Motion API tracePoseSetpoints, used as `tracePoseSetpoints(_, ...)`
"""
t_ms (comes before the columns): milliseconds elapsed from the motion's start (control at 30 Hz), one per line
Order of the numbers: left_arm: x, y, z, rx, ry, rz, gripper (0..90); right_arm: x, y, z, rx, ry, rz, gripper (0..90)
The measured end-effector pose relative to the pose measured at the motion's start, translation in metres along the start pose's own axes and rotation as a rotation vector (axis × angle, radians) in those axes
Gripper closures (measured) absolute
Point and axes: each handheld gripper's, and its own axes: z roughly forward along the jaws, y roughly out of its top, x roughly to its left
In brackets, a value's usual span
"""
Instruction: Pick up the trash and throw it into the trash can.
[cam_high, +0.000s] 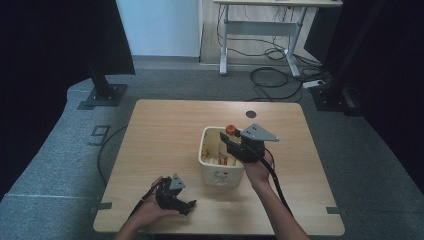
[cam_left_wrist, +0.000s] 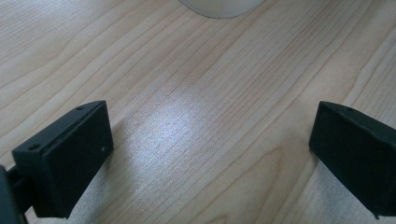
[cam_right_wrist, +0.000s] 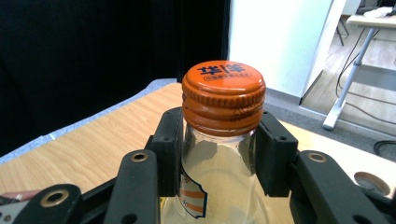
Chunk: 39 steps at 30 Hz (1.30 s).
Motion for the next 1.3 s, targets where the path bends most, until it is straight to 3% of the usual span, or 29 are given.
tracePoseSetpoints(533, 0.000, 0.000, 0.000, 0.000, -0.001, 0.001, 0.0, -0.004, -0.031, 0.012, 0.077, -0.004, 0.007, 60.2)
tracePoseSetpoints(633, 0.000, 0.000, 0.000, 0.001, -0.001, 0.001, 0.0, -0.006, -0.033, 0.010, 0.051, 0.012, 0.035, 60.0)
tracePoseSetpoints(867, 0.000, 0.000, 0.000, 0.000, 0.000, 0.001, 0.0, -0.011, -0.031, 0.002, 0.040, 0.025, 0.028, 60.2)
tracePoseSetpoints(967, 0.000, 0.000, 0.000, 0.000, -0.001, 0.001, 0.0, -0.013, -0.031, 0.001, 0.042, 0.036, 0.022, 53.4)
tracePoseSetpoints(1100, 0.000, 0.000, 0.000, 0.001, -0.001, 0.001, 0.0, -0.011, -0.031, -0.003, 0.039, 0.024, -0.012, 36.5)
tracePoseSetpoints(1300, 0.000, 0.000, 0.000, 0.001, -0.001, 0.001, 0.0, -0.014, -0.033, -0.020, 0.012, 0.048, -0.033, 29.4)
